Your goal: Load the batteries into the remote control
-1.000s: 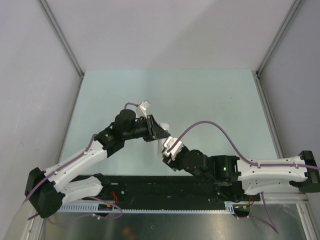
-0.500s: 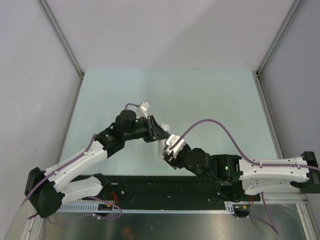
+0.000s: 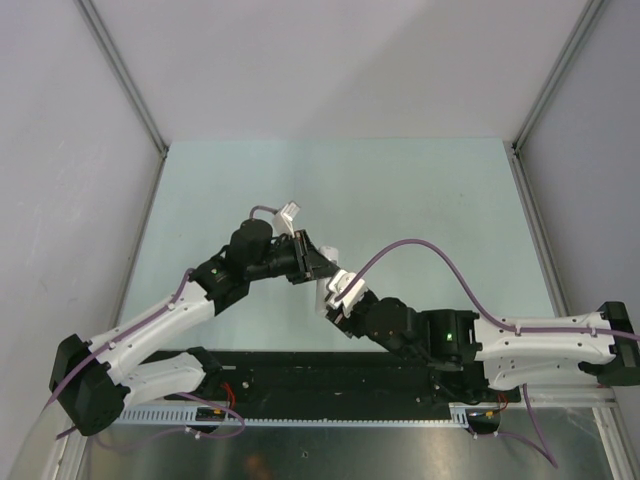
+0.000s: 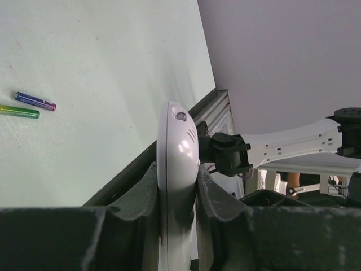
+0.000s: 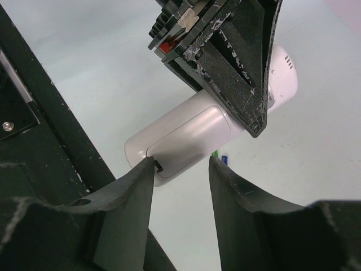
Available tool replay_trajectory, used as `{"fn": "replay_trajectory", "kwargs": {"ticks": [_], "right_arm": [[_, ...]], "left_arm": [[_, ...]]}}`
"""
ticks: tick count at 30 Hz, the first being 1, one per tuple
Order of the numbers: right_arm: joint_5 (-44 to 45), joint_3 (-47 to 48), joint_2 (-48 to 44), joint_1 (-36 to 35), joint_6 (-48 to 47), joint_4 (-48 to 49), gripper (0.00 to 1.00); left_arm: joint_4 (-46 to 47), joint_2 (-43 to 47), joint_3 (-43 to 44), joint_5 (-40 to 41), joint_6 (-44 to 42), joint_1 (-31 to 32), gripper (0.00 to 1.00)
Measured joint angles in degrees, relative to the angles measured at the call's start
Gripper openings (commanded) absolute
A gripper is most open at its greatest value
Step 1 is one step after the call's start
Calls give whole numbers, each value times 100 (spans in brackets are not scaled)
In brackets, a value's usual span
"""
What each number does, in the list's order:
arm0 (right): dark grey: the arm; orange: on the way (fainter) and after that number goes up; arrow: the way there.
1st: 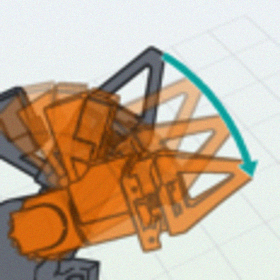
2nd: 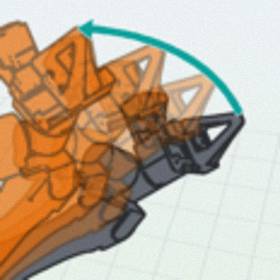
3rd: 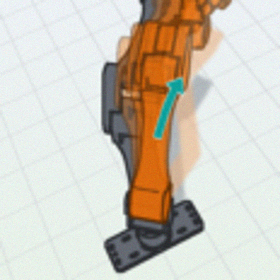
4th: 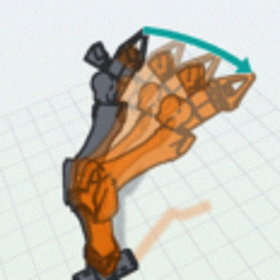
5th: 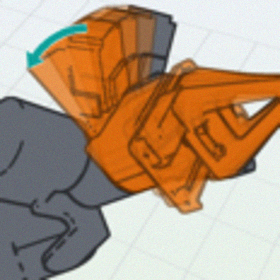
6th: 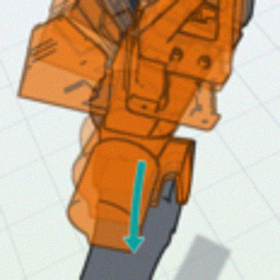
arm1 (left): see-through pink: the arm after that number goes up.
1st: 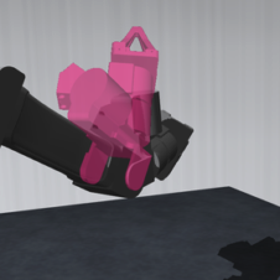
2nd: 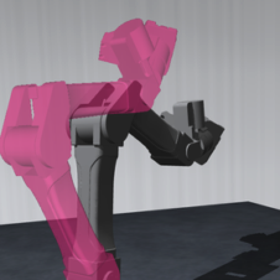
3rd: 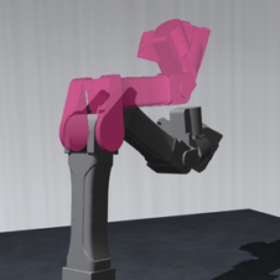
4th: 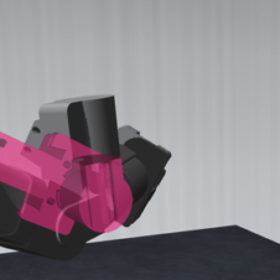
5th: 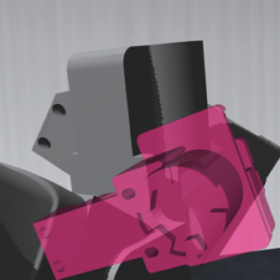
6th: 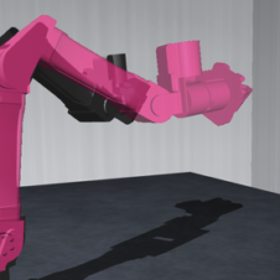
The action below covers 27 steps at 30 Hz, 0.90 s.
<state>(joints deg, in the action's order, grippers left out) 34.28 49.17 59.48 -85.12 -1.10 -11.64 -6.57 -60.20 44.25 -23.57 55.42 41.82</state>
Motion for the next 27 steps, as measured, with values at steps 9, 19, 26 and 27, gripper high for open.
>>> {"fn": "replay_trajectory", "kwargs": {"ticks": [9,19,26,27], "right_arm": [[142,4,35,-15,-42,42,47],[245,17,35,-13,-109,42,47],[669,144,31,138,-236,96,48],[710,157,31,149,-245,103,48]], "left_arm": [[55,0,0,98,2,0,0],[164,0,-26,199,2,17,0],[74,0,-44,28,7,278,0],[72,0,-44,-11,7,304,0]]}}
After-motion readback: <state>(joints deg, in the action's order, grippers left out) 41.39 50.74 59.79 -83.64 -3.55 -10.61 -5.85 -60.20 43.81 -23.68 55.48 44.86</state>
